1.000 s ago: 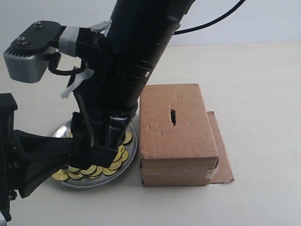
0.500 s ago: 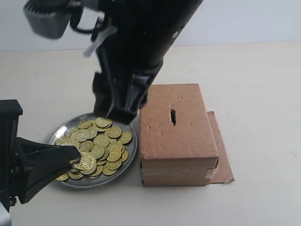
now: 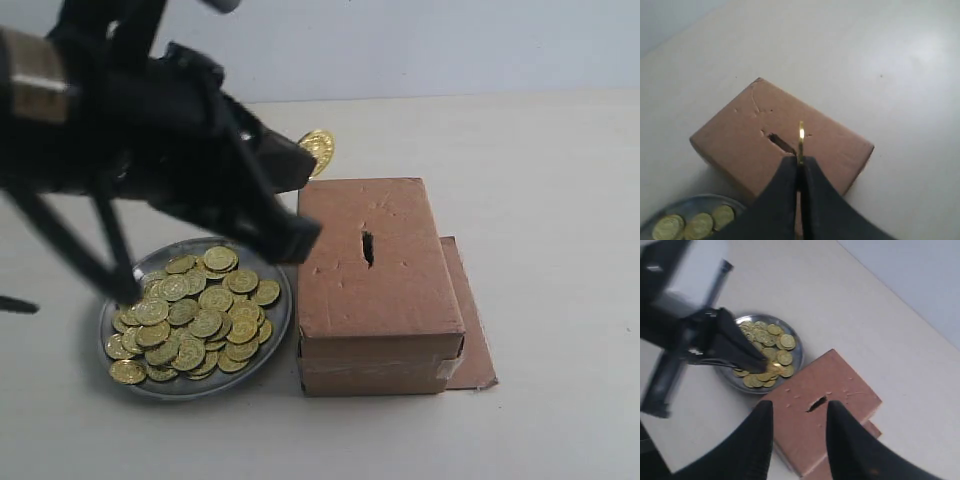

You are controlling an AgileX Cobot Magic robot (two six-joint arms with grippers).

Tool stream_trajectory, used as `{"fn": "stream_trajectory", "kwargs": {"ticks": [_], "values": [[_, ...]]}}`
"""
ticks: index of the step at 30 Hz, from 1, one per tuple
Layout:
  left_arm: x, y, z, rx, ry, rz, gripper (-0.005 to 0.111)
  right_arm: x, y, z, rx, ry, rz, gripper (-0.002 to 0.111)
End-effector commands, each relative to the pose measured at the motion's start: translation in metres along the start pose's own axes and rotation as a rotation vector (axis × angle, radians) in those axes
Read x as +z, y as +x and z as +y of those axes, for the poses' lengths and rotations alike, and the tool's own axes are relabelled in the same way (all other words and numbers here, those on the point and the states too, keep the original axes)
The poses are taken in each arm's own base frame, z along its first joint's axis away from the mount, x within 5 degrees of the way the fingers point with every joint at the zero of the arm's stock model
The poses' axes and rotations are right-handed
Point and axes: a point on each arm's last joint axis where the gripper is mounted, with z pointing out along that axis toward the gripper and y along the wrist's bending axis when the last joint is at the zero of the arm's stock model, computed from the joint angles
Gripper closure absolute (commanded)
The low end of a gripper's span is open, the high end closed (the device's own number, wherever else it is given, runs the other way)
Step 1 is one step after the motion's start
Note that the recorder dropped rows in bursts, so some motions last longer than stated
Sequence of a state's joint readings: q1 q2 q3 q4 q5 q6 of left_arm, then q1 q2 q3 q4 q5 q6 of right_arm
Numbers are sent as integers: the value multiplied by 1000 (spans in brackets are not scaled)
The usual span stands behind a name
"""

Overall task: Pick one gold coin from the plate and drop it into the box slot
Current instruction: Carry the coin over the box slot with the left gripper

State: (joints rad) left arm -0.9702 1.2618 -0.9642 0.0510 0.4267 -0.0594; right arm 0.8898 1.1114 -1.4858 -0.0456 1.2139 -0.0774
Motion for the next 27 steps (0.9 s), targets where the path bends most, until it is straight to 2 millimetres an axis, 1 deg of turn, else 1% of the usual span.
{"fn": "stream_trajectory", "kwargs": {"ticks": [1,2,5,6,7,9,13,16,20,23,27], "values": [[39,-19,-3,-268,-23,166,107,-19,22,12,56,-119,-24,74],[57,-22,-3,-312,-35,211,107,-21,33,14,63,-127,-17,74],[78,-28,3,-408,-71,240,107,-25,53,15,84,-126,-8,74],[88,-28,9,-444,-96,276,107,-25,60,16,96,-126,3,74],[97,-28,18,-523,-133,312,107,-26,71,17,101,-126,8,74],[106,-28,27,-589,-164,347,107,-25,83,18,111,-127,19,74],[118,-33,32,-676,-134,363,107,-21,104,20,114,-128,48,74],[131,-35,31,-705,-120,388,107,-18,116,22,125,-128,59,74],[148,-27,30,-724,-134,471,107,-13,126,23,125,-128,81,74],[160,-23,29,-766,-138,497,107,-11,133,23,126,-128,90,74],[164,-20,29,-785,-142,507,107,-12,136,23,124,-123,84,74]]}}
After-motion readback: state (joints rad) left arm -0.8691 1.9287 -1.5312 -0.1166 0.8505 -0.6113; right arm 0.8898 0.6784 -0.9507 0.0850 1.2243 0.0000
